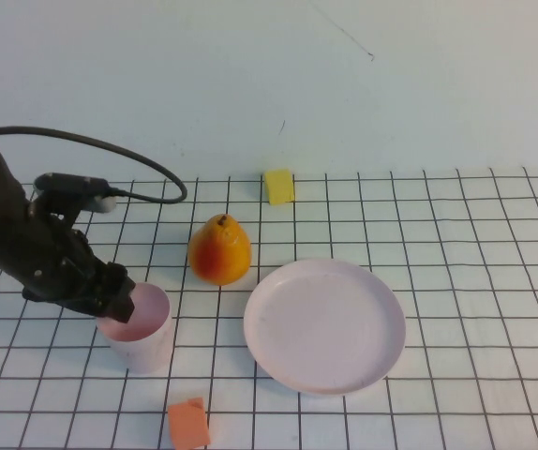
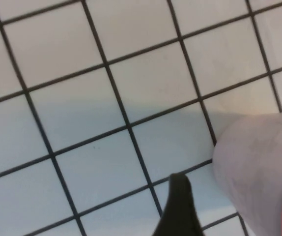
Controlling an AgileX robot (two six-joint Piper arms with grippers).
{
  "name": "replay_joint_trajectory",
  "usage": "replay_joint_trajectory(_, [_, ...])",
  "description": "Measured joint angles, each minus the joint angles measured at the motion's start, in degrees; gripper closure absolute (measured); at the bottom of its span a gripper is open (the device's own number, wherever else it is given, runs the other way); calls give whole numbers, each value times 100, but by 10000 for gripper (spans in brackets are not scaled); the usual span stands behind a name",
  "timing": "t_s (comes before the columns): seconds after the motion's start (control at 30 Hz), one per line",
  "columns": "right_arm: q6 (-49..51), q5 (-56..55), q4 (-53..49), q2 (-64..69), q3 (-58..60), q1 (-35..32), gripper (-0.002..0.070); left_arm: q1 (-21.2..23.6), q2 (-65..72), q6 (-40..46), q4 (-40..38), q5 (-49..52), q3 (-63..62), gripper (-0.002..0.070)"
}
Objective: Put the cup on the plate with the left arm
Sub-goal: Pick up the cup from the table, then place the cup on the plate
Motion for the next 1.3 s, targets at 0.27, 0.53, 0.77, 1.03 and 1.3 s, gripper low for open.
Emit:
replay_joint_trajectory(0.27, [0,0,0,0,0,0,678,0,638,137,-191,-37,-79,571])
replay_joint_trajectory(0.53, [0,0,0,0,0,0,678,-279,686,208,-437,940,-1051,655])
replay_joint_trajectory(0.77, [0,0,0,0,0,0,678,-1431,729,132,-328,1124,-2383,655])
replay_joint_trajectory(1.03, [0,0,0,0,0,0,678,-2376,1591,-160,79,1211,-3246,655])
replay_joint_trajectory(1.3, [0,0,0,0,0,0,678,-2561,2443,-589,323,1344,-3606,655])
